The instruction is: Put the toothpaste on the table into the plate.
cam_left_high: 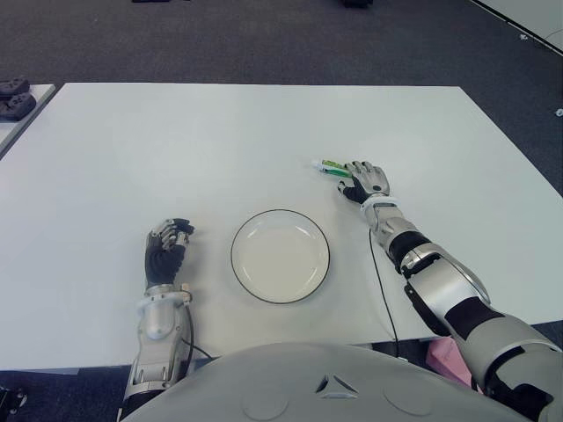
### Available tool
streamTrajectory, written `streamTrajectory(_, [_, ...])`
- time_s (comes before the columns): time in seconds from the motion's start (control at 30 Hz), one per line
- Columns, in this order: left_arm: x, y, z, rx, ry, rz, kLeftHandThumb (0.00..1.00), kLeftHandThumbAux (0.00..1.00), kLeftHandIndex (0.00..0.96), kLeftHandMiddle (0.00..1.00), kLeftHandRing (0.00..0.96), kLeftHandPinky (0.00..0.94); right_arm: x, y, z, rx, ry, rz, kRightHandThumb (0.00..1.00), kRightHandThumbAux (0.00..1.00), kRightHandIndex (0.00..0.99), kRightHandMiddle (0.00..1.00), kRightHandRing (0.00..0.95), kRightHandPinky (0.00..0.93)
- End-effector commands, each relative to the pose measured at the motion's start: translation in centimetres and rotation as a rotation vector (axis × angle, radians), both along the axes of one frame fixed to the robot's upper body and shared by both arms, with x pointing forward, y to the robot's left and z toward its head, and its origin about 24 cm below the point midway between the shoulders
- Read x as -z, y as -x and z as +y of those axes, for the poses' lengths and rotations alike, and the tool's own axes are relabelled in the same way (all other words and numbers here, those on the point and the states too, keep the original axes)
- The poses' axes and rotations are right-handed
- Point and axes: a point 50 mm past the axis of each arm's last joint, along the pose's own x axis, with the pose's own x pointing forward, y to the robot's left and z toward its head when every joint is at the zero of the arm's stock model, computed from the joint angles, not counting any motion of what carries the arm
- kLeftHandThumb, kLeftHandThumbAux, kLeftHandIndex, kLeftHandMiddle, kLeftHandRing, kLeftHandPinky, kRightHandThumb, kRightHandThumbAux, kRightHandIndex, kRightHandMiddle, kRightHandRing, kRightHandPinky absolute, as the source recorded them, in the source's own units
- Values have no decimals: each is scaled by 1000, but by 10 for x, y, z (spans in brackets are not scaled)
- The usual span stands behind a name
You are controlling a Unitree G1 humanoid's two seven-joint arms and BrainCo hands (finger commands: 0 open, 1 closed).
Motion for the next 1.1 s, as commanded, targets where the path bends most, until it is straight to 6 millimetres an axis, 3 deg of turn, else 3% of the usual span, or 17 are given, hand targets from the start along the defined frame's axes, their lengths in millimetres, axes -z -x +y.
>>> streamTrajectory(0.03, [6, 4, 0, -18, 4, 45, 720, 720, 431, 484, 460, 462, 21, 16, 3, -5, 4, 132, 598, 226, 0, 0, 0, 0])
streamTrajectory(0.47, [5, 3, -1, -23, 10, 45, 719, 719, 432, 490, 472, 477, 11, 7, 4, -8, -22, 80, 602, 250, 0, 0, 0, 0])
streamTrajectory(0.8, [5, 3, -2, -15, 15, 44, 718, 719, 433, 487, 471, 470, -1, 8, 7, -43, -114, -220, 604, 261, 0, 0, 0, 0])
streamTrajectory(1.1, [5, 3, -1, -8, 12, 42, 718, 719, 433, 486, 468, 472, -9, 9, 11, -62, -184, -380, 611, 272, 0, 0, 0, 0])
